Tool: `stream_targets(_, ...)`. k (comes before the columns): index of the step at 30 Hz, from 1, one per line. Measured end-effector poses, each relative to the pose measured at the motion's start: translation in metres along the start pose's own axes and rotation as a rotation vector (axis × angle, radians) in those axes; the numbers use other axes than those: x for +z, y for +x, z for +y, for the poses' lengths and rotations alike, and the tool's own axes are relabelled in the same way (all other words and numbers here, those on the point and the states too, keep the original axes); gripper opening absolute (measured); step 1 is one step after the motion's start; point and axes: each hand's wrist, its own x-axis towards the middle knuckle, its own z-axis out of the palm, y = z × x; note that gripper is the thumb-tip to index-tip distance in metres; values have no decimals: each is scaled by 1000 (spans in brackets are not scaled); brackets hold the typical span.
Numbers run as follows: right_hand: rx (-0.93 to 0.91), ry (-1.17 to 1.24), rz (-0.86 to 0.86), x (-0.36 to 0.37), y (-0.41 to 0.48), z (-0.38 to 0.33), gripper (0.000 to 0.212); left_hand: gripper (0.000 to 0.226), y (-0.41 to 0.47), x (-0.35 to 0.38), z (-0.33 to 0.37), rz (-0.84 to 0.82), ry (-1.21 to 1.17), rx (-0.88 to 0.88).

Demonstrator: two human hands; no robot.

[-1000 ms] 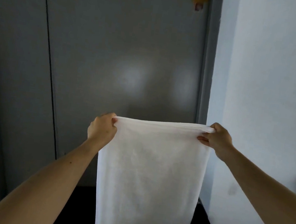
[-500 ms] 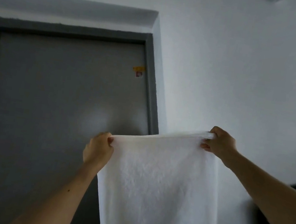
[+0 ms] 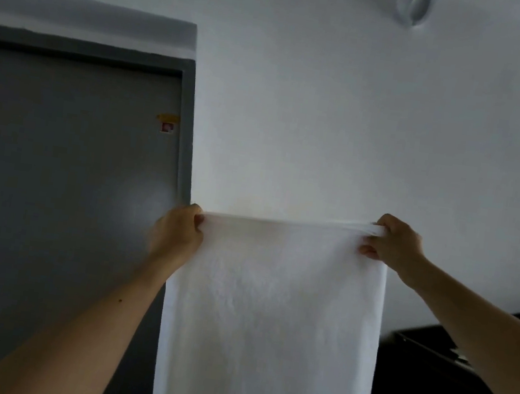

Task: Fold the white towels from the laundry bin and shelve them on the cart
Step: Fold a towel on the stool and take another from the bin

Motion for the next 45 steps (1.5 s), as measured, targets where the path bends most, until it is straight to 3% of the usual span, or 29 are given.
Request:
stream_targets(7,-103,-77,128,-42,50,33,31,18,12,27,65,-22,23,24)
stream_targets(14,-106,-65,19,-21,87,70,28,17,13,92,53,-95,71,-58)
stream_targets(26,75,-120,-170,56,139,189,32,25,19,203,19,-181,178,-162)
stream_targets(33,53,-134,-268,90,157,205,34,16,9,219,-1,-205,177,-276)
stream_targets(45,122,-146,-261,85,131,232,34,17,-21,225,-12,-276,176,-257)
